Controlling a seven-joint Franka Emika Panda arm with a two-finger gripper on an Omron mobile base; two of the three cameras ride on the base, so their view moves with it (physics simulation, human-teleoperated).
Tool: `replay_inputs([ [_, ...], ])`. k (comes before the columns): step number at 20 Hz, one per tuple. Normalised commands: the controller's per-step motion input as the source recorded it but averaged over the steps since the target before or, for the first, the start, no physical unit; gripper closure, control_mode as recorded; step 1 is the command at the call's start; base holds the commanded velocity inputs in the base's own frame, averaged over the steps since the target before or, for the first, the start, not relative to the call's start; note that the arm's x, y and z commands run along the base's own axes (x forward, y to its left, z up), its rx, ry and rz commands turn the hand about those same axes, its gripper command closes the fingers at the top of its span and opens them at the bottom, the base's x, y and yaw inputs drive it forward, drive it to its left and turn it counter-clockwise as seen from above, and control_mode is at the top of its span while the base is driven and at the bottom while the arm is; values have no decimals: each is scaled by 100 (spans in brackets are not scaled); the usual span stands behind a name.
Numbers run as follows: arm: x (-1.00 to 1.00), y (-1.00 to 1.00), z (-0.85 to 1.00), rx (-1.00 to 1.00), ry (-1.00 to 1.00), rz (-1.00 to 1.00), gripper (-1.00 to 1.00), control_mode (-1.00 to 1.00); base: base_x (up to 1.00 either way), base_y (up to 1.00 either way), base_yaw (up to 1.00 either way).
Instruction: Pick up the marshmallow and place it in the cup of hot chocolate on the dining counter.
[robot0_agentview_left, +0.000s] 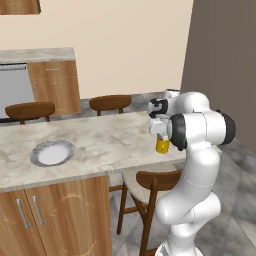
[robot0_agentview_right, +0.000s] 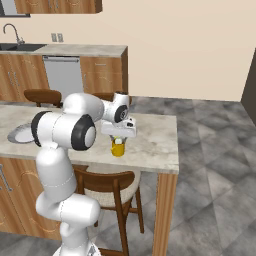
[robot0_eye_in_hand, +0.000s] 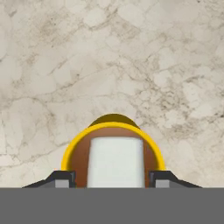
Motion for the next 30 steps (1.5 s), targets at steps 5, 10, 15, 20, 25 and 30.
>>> replay_inputs([
  [5,0,0,44,1,-4,0,-100,-100,0,0,0],
  [10,-6,0,100,0,-19,-3,-100,-100,0,0,0],
  [15,-28,0,73,0,-6,0,-100,-100,0,0,0],
  [20,-62,9,33,-2,-7,0,-100,-100,0,0,0],
  [25,-83,23,15,-9,-33,0,-100,-100,0,0,0],
  [30,-87,14,15,-7,-56,0,-100,-100,0,0,0],
])
